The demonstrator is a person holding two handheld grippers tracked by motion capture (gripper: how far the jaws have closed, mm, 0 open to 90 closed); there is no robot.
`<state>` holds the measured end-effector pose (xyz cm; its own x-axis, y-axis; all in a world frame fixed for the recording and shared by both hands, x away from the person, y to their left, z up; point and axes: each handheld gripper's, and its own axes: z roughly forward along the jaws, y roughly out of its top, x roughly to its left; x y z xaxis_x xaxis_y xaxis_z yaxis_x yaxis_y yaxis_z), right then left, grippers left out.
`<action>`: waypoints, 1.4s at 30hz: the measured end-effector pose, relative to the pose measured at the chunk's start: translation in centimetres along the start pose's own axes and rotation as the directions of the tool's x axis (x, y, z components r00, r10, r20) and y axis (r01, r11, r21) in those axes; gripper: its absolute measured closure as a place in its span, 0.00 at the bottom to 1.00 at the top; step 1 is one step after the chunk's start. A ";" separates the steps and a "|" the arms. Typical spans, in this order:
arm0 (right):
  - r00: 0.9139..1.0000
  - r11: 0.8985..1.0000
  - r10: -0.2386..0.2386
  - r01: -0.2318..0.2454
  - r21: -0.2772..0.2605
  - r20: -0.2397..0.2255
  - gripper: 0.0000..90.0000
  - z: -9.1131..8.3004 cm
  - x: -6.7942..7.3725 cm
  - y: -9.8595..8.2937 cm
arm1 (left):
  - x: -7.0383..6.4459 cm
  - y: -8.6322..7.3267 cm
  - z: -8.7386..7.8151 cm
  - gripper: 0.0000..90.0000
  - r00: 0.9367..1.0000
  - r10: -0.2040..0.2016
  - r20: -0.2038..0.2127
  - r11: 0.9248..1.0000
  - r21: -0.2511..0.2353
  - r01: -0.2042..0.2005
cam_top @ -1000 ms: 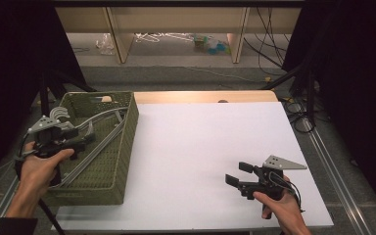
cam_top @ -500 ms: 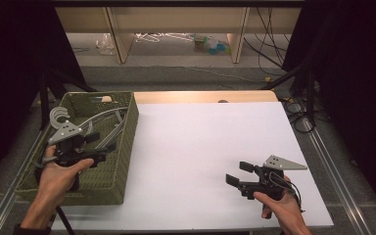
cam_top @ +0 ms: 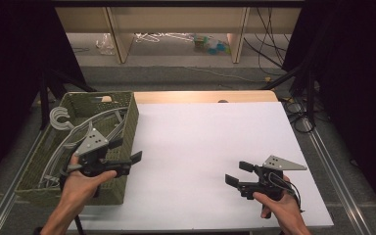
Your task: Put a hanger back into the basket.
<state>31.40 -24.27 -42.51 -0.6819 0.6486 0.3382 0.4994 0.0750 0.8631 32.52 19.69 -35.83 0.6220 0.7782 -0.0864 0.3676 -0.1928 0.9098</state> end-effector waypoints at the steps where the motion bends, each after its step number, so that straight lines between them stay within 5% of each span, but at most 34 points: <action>1: 1.000 1.000 -0.001 0.001 -0.001 0.000 0.21 0.0 0.0 0.0 | -0.4 -0.1 0.3 0.21 1.000 -0.009 0.006 1.000 0.001 0.009; 11: 1.000 1.000 -0.012 0.012 -0.014 -0.004 0.21 0.1 0.0 -0.1 | -3.1 -1.6 2.3 0.19 0.996 -0.025 0.081 0.999 -0.021 0.027; 19: 1.000 1.000 -0.020 0.020 -0.006 -0.004 0.21 0.2 0.2 -0.2 | -4.9 -3.6 3.6 0.21 0.994 -0.001 0.105 1.000 -0.003 0.002; 24: 0.999 0.998 -0.045 0.045 -0.032 -0.015 0.21 0.2 0.4 -0.3 | -5.9 -5.0 3.6 0.21 0.994 0.044 0.100 0.999 -0.037 -0.040; 34: 0.992 0.992 -0.124 0.124 0.014 0.013 0.19 -0.2 1.4 -1.0 | -6.3 -6.4 3.1 0.21 0.993 0.037 0.115 0.997 -0.074 -0.029; 37: 0.990 0.990 -0.139 0.138 0.025 0.015 0.18 -0.6 1.8 -1.4 | -6.0 -6.7 2.7 0.21 0.991 0.096 0.093 0.992 -0.085 -0.089; 42: 0.990 0.990 -0.138 0.138 0.007 0.016 0.18 -1.0 1.8 -2.0 | -6.2 -7.0 2.2 0.20 0.992 0.073 0.101 0.995 -0.079 -0.065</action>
<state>28.61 -24.05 -43.28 -0.7355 0.6443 0.2097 0.4045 0.1693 0.8987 27.64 14.89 -42.59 0.7142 0.6973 -0.0602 0.2704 -0.1956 0.9427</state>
